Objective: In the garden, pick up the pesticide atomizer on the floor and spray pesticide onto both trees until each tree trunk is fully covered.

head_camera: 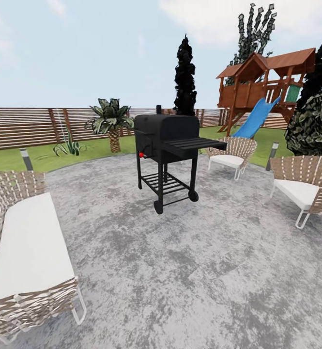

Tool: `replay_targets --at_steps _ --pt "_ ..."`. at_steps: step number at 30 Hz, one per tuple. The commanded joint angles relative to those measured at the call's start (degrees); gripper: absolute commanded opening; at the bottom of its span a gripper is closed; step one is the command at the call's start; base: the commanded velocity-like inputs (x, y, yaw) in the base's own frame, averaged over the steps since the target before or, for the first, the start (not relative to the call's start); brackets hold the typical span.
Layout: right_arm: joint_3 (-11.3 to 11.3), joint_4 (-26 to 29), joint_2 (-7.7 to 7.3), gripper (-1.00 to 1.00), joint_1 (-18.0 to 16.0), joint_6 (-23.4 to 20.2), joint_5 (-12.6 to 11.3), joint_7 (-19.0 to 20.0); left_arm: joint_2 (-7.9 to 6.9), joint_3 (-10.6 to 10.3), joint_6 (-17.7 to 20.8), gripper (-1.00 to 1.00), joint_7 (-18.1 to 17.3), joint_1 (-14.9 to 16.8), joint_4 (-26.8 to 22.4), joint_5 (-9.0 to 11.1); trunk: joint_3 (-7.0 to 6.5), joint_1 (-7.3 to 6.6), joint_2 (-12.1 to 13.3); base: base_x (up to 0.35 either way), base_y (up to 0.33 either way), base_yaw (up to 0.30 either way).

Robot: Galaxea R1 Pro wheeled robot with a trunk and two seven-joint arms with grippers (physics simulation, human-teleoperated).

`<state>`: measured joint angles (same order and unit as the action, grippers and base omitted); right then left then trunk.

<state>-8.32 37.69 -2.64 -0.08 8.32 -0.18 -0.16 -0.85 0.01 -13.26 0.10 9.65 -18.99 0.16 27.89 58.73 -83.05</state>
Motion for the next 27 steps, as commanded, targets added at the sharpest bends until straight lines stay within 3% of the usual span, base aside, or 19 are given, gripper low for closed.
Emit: replay_targets --at_steps 1,7,27 --pt "-0.03 0.02 0.01 1.0 -0.01 0.13 -0.01 -0.02 0.02 -0.04 -0.18 1.0 0.0 0.02 0.02 0.01 0.06 0.0 -0.03 0.0 0.0 -0.183" --pt "0.08 -0.2 0.01 1.0 -0.01 0.12 0.0 0.02 0.05 0.01 -0.18 1.0 -0.01 0.02 0.01 0.01 0.07 0.0 -0.03 0.0 0.0 -0.067" --pt "0.23 -0.42 0.18 1.0 -0.01 0.21 -0.01 0.25 -0.12 0.08 -0.18 1.0 0.05 0.02 0.0 0.1 3.66 4.39 -8.05 0.0 0.0 -0.002"
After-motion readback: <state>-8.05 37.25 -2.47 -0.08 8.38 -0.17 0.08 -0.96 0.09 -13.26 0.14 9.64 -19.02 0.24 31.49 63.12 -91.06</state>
